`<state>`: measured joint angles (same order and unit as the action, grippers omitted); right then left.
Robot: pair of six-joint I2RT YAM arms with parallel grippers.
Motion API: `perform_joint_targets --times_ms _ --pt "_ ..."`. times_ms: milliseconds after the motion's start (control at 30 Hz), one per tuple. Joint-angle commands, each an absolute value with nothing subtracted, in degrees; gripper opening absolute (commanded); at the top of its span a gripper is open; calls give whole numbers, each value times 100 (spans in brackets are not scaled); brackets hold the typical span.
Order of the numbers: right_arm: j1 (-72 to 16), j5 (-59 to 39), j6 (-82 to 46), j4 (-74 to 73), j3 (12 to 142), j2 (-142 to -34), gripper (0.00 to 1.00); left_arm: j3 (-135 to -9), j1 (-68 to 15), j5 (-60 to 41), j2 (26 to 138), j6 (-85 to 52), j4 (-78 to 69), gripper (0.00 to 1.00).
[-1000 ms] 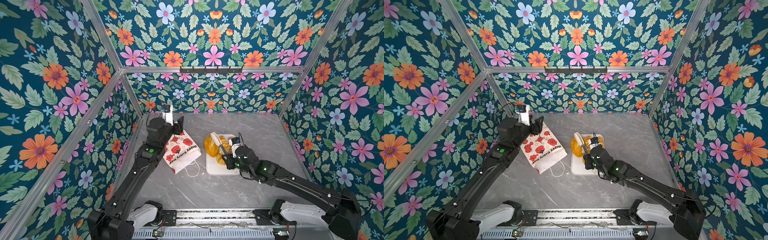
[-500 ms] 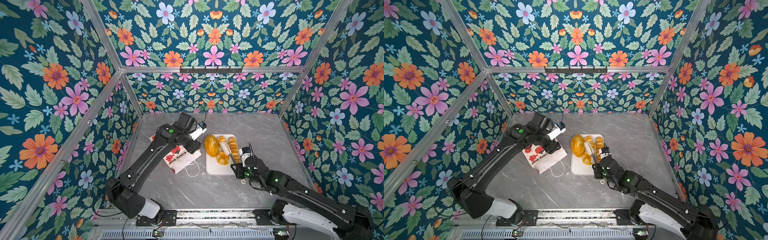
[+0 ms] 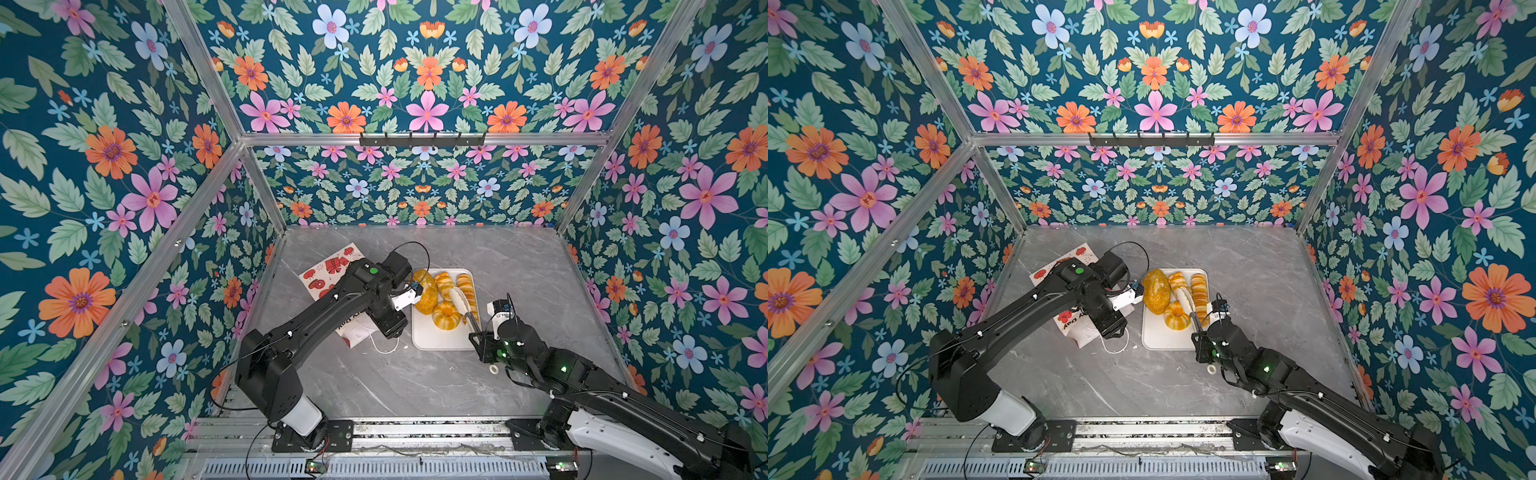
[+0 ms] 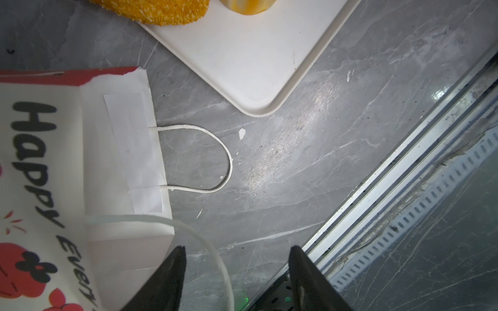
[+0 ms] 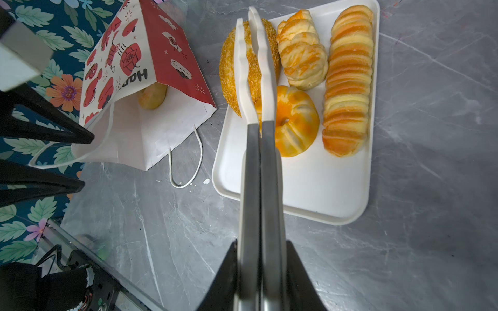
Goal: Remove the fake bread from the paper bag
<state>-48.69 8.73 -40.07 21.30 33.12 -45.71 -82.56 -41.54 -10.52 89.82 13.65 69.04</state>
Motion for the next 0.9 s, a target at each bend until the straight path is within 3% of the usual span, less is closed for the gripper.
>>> perform_joint_targets --times_ms 0,233,600,767,867 --pt "-4878 976 -4034 2018 3307 -4539 5 -8221 -4174 -923 8963 1222 7100 64" --pt "-4877 972 -4043 1969 3274 -4570 5 -8084 -4198 -925 8896 1178 7102 61" --pt "-4945 251 -3828 1736 3209 -4732 5 -8120 -4200 -862 8839 1195 7121 23" --pt "-5474 -112 -3376 1520 3291 -4990 5 -8182 -4195 -813 8776 1208 7091 0" --pt "-5728 -402 -3221 1190 3305 -5289 6 -8260 -4201 -774 8756 1212 7071 0"
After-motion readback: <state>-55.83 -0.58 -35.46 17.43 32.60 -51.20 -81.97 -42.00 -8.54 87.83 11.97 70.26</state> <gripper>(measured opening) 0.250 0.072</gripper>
